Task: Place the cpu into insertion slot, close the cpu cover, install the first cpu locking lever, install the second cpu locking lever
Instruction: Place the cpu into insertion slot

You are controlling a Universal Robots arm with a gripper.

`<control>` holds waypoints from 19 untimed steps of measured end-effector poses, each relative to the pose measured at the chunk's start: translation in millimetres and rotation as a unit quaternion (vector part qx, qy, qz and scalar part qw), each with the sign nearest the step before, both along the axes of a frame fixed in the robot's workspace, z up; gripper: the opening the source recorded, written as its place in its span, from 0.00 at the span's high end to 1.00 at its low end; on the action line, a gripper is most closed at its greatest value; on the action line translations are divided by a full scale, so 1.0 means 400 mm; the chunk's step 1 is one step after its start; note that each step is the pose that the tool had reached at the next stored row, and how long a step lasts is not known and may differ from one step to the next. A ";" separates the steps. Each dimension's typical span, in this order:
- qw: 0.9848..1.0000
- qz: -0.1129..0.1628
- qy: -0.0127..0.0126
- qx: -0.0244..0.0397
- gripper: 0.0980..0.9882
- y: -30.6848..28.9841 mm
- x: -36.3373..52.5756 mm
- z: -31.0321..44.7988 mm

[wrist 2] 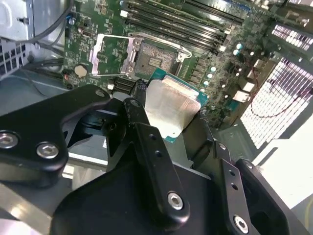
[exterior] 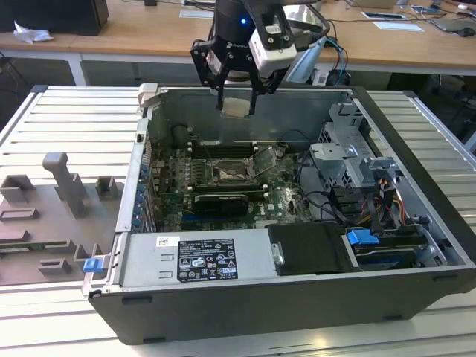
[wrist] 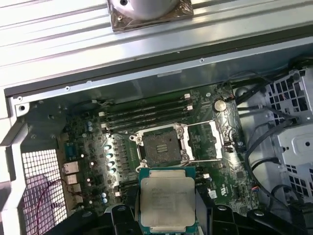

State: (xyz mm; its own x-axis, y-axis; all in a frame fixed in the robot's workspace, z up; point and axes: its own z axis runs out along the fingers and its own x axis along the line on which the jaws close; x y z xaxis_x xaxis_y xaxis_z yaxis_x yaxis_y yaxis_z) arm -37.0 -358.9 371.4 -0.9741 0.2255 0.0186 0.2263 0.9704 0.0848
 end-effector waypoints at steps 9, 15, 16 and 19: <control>0.998 -0.070 0.000 0.000 0.50 0.000 0.000 -0.004; 0.994 -0.110 0.000 0.000 0.50 0.000 0.000 -0.005; 0.993 -0.117 0.000 0.000 0.50 0.000 0.000 -0.005; 0.991 -0.137 0.000 0.000 0.50 0.000 0.000 -0.006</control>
